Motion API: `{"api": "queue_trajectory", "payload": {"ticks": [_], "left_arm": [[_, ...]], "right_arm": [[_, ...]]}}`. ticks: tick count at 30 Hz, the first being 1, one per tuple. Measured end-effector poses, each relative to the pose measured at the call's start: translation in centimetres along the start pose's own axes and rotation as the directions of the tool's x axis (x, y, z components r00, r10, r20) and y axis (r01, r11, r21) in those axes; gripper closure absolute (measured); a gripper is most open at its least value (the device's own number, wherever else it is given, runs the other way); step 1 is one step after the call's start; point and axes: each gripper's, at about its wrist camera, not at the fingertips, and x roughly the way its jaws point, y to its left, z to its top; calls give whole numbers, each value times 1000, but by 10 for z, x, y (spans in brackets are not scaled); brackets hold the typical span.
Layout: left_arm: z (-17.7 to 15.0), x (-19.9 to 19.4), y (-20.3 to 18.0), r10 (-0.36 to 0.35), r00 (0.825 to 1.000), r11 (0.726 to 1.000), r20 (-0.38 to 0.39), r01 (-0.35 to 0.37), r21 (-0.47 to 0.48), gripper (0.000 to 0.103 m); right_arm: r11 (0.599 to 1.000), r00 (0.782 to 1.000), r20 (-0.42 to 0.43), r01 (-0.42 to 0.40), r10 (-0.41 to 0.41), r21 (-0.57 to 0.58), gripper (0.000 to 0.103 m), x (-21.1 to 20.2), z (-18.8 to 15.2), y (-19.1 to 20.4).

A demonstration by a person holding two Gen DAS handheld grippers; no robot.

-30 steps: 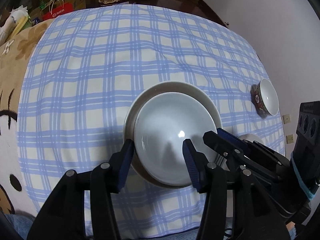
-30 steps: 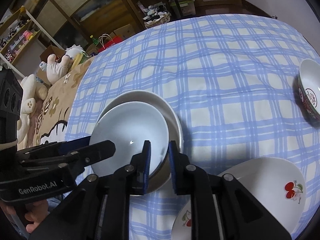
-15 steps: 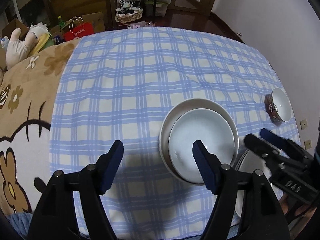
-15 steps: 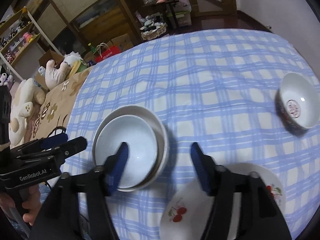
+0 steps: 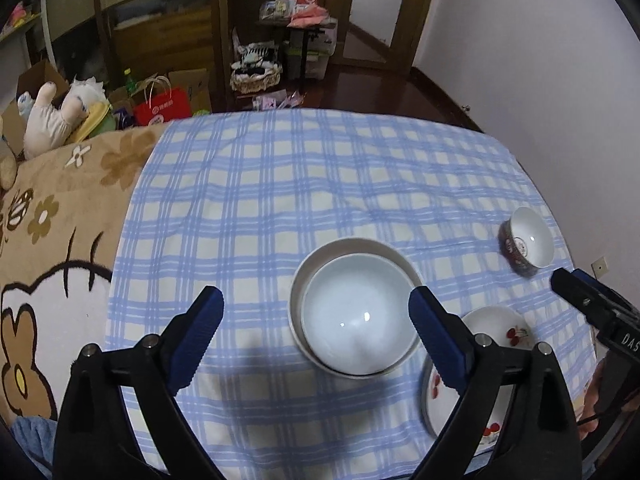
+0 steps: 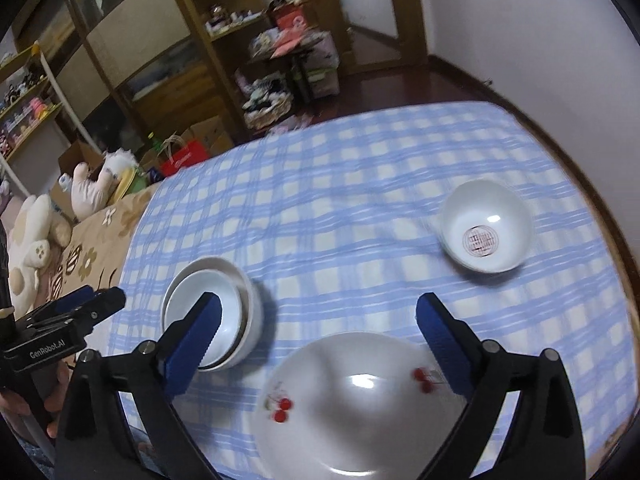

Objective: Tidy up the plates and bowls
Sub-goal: 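Move both grippers to the small white bowl with the red seal logo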

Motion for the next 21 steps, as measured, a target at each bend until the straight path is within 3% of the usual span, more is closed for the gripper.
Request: {"api": "queue_trajectory", "payload": {"ticks": [10, 21], "left_arm": [[14, -19, -37, -23, 1000, 995, 10, 21, 101, 10], [37, -2, -81, -75, 997, 989, 17, 72, 131, 10]], "right_arm": [[994, 996, 65, 54, -60, 90, 1, -41, 2, -56], [987, 986, 112, 105, -119, 123, 1, -46, 9, -97]]}}
